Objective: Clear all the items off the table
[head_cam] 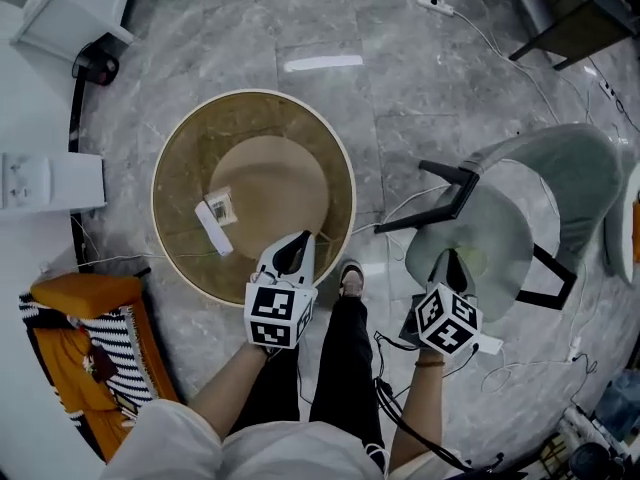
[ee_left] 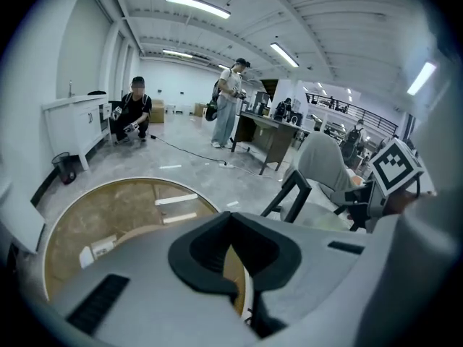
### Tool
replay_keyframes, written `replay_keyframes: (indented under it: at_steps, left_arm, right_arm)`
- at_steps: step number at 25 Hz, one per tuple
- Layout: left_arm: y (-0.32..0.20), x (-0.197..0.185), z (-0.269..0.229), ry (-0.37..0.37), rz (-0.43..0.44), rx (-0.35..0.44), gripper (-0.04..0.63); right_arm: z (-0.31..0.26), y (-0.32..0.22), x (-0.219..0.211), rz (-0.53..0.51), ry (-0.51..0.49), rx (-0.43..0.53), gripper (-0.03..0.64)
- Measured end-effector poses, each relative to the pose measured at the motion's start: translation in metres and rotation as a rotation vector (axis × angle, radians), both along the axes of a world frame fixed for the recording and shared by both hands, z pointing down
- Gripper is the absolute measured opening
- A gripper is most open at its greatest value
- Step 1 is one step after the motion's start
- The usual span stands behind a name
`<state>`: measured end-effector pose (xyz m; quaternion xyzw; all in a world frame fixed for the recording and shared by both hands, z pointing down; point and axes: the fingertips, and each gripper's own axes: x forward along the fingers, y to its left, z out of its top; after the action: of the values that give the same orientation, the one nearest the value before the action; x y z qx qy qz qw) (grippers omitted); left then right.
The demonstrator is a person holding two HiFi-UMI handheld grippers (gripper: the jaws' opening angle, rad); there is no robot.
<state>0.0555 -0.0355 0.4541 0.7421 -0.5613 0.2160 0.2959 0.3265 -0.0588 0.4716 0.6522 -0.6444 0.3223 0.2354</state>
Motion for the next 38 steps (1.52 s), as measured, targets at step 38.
replay_keyframes:
  at_steps: [38]
  left_arm:
    - [0.207, -0.338, 0.005, -0.023, -0.673, 0.012, 0.003]
  right_arm:
    - [0.033, 0.114, -0.507, -0.875, -0.195, -0.176, 0.028]
